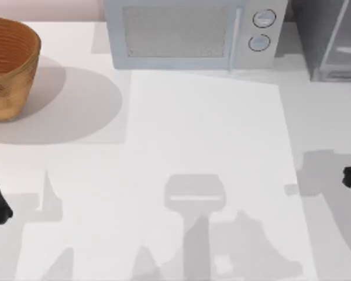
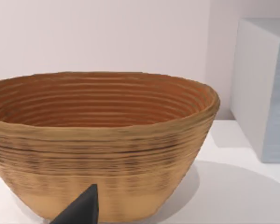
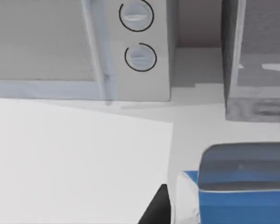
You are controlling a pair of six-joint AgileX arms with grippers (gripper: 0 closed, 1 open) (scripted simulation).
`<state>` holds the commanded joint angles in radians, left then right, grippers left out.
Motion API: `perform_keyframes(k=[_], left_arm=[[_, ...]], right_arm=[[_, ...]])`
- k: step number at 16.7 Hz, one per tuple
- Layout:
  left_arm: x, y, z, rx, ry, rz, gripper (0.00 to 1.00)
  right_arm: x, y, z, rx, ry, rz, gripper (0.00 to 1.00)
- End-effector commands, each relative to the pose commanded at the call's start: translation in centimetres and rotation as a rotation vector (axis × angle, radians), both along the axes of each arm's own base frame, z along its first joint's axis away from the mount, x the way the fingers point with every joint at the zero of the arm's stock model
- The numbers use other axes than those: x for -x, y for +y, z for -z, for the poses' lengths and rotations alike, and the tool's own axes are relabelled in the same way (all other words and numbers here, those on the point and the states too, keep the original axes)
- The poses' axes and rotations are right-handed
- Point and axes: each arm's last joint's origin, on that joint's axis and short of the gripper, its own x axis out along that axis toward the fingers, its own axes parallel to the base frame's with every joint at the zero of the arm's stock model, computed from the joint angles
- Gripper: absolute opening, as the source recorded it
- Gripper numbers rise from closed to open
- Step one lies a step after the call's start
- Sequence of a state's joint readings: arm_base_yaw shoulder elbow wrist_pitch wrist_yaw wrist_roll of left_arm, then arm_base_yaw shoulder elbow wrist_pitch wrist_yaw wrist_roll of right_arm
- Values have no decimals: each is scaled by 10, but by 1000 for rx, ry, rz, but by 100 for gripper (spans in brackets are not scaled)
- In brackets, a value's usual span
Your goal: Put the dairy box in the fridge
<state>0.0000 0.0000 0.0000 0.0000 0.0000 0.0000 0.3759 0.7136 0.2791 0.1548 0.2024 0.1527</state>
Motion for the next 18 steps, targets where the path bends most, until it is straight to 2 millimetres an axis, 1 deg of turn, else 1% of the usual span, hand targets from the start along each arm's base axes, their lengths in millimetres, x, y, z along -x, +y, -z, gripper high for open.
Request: perform_keyframes(k=[3,5,7,9,11,18], left_arm=[[0,0,0,0,0,0,100],[0,0,0,0,0,0,100],[0,0,0,0,0,0,100],[0,0,0,0,0,0,100],[0,0,0,0,0,0,100],[0,0,0,0,0,0,100]], right_arm=[[26,-29,-1,-17,-163,95,0],[39,-43,6,5,-239,141,0],[48,-50,17,37,-276,162,0],[52,-55,29,59,-284,165,0],[53,-56,36,65,-280,156,0],[53,-56,34,62,-283,153,0]])
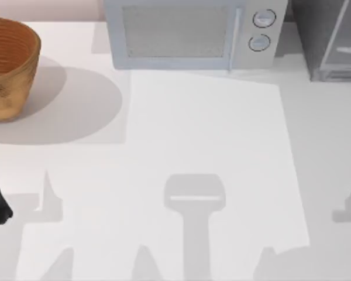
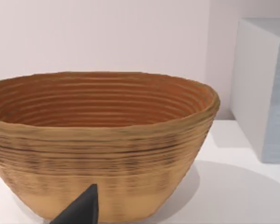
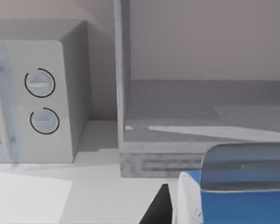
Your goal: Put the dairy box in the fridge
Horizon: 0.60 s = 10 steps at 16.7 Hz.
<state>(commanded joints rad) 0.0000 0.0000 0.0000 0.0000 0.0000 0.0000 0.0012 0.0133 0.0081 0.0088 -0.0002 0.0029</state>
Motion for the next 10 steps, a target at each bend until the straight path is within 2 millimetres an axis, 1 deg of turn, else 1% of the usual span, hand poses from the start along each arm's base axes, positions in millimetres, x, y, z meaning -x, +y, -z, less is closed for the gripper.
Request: perform_keyframes(k=[3,6,8,10], left_arm=[[0,0,0,0,0,0,100],[0,0,0,0,0,0,100],[0,0,0,0,0,0,100],[0,0,0,0,0,0,100]], right_arm=[[-3,-1,-17,0,-27,-3,0],[-16,-3,-45,7,-52,-7,0],[-35,-6,-64,14,-55,-9,0],[-64,-11,-78,20,-37,-9,0]])
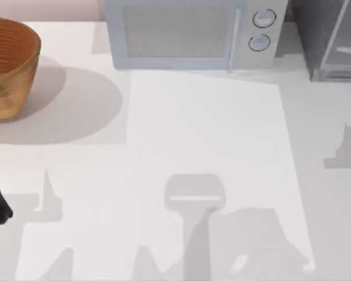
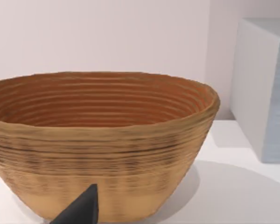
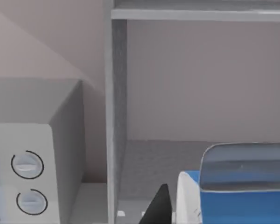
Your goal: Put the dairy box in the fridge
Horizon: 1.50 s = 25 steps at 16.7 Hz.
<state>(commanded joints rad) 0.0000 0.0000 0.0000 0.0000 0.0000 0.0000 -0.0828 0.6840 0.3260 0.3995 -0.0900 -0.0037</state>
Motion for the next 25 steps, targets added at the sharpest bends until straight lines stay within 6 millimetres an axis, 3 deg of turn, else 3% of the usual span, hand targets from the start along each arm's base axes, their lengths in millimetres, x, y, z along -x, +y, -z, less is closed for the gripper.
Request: perform_keyframes(k=[6,8,12,17,25], left_arm=[[0,0,0,0,0,0,100],[0,0,0,0,0,0,100],[0,0,0,0,0,0,100],[0,0,0,0,0,0,100],[0,0,0,0,0,0,100]], right_arm=[[-112,-28,2,17,28,-2,0],[-147,-41,17,18,25,-2,0],[-200,-67,67,6,40,2,0],[-231,-89,122,-15,46,8,0],[-235,-90,131,-23,47,5,0]])
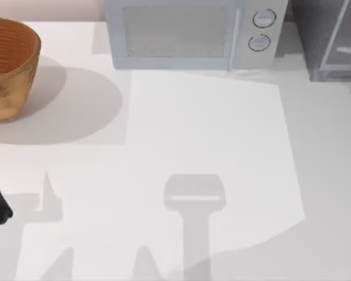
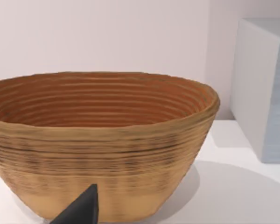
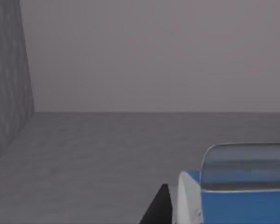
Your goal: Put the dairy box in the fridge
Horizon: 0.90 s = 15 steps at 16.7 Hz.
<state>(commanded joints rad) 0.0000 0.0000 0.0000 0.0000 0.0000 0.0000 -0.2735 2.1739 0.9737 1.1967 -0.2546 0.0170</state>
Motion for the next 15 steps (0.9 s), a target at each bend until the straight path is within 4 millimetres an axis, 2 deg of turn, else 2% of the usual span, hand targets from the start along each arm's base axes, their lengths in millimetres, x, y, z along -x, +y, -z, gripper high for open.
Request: perform_keyframes(k=[2,4,9,11,15], left_arm=[[0,0,0,0,0,0,100],[0,0,0,0,0,0,100],[0,0,0,0,0,0,100],[0,0,0,0,0,0,100],[0,0,0,0,0,0,100]], right_arm=[[-8,-1,3,-3,9,-1,0],[-24,-2,4,-3,15,-2,0],[-86,-5,-10,9,-10,0,0],[-104,-4,-14,6,-7,0,0],[-119,-1,-20,0,-1,0,0]])
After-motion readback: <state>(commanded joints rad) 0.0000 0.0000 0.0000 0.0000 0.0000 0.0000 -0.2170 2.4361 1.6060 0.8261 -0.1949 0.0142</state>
